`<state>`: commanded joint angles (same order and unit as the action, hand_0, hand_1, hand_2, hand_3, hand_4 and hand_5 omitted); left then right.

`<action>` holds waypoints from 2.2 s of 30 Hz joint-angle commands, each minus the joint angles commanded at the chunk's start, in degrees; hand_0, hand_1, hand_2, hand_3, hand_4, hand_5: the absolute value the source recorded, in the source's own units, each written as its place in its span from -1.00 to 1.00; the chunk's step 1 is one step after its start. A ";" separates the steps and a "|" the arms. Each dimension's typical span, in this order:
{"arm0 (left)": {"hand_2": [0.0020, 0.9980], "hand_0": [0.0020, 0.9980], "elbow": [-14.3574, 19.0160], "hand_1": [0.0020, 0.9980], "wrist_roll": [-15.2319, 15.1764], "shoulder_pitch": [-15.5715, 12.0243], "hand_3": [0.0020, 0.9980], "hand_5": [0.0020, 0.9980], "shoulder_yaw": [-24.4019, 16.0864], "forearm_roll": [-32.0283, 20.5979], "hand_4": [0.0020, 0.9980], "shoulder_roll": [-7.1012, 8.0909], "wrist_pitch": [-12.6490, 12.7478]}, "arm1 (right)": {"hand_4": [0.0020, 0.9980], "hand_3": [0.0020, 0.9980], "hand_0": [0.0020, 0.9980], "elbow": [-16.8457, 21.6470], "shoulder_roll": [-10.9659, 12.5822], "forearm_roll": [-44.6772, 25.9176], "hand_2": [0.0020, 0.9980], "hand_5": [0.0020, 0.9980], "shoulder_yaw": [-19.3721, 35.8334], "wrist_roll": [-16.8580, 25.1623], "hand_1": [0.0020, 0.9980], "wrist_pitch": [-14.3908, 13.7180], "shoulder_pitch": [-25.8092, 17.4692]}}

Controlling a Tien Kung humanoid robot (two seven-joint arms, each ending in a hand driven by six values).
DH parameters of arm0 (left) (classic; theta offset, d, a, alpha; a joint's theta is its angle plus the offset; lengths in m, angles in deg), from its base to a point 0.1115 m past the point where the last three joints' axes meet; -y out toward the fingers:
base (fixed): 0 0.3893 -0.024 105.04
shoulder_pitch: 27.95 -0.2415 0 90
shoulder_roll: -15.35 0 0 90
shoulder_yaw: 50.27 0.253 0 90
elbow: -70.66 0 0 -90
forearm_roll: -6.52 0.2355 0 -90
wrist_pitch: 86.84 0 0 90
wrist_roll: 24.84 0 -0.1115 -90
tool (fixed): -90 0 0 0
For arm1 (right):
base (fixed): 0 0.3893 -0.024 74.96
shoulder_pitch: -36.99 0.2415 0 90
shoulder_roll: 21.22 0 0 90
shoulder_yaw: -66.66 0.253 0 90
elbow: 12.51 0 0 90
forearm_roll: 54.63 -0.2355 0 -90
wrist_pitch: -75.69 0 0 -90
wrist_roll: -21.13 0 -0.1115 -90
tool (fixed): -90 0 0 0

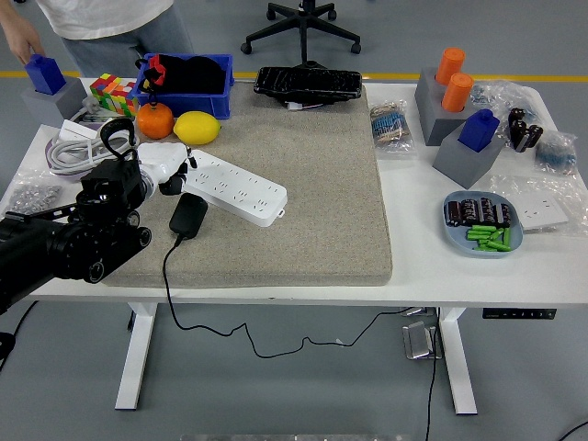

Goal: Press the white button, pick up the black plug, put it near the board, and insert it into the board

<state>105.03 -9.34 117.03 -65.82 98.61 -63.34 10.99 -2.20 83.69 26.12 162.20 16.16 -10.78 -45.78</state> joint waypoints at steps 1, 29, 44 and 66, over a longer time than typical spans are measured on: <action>-0.55 -0.99 -0.53 -0.98 0.00 0.23 0.40 -1.00 0.39 -0.38 -1.00 -0.31 0.03 | 0.79 0.50 0.76 0.00 0.01 -0.03 0.45 0.45 -0.02 0.02 0.54 -0.02 0.03; -0.54 -1.00 -7.13 -0.99 -0.73 1.37 0.40 -1.00 5.28 -4.82 -1.00 -4.29 2.00 | 0.79 0.50 0.75 0.00 0.24 -0.95 0.44 0.45 -2.33 0.06 0.53 0.11 0.22; -0.54 -1.00 -8.66 -0.99 -0.60 1.24 0.39 -1.00 9.67 -6.70 -1.00 -4.95 2.51 | 0.79 0.50 0.75 0.00 -0.02 -0.74 0.44 0.45 -1.95 -0.02 0.53 0.18 0.12; -0.41 -0.80 10.43 -0.75 -0.95 -3.08 0.42 -1.00 -15.98 5.39 -1.00 2.21 2.71 | 0.79 0.50 0.75 0.00 -0.22 0.00 0.44 0.45 -0.55 0.06 0.52 0.17 -0.38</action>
<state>115.46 -10.29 113.95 -81.80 104.00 -61.13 13.69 -2.20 83.47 26.12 161.65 16.22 -10.61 -46.16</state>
